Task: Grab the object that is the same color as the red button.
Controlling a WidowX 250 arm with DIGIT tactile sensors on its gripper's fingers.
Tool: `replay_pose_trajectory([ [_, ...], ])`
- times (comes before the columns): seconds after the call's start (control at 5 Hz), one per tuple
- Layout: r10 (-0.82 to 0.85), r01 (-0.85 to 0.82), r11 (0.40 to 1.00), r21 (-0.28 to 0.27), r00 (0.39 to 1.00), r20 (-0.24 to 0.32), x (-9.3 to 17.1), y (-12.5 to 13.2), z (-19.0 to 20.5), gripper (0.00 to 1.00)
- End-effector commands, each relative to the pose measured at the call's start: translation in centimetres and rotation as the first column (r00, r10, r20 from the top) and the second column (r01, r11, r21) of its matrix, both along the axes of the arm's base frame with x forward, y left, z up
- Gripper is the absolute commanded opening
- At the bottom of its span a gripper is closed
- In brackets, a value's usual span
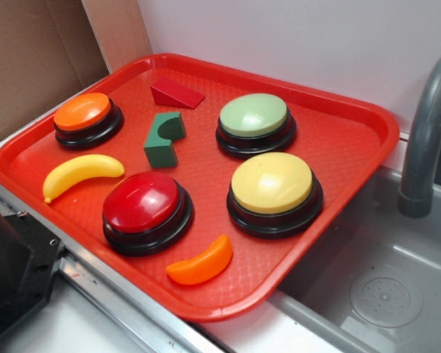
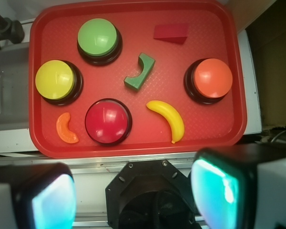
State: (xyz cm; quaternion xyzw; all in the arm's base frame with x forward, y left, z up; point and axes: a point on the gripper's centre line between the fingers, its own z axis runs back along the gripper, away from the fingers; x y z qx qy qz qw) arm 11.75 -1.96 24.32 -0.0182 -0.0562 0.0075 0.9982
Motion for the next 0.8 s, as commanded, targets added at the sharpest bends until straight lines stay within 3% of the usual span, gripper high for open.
replay_pose_trajectory([
  [0.0, 0.0, 0.0, 1.0, 0.0, 1.0, 0.0, 0.0, 0.0, 0.0, 1.0],
  [0.2, -0.08, 0.083, 0.988, 0.132, 0.996, -0.03, 4.2, 3.9, -1.9, 1.0],
  [0.4, -0.219, 0.226, 0.96, 0.167, 0.974, -0.059, 8.5, 6.5, -3.4, 1.0],
  [0.6, -0.304, 0.304, 0.927, 0.22, 0.952, -0.034, 11.8, 8.3, -4.8, 1.0],
])
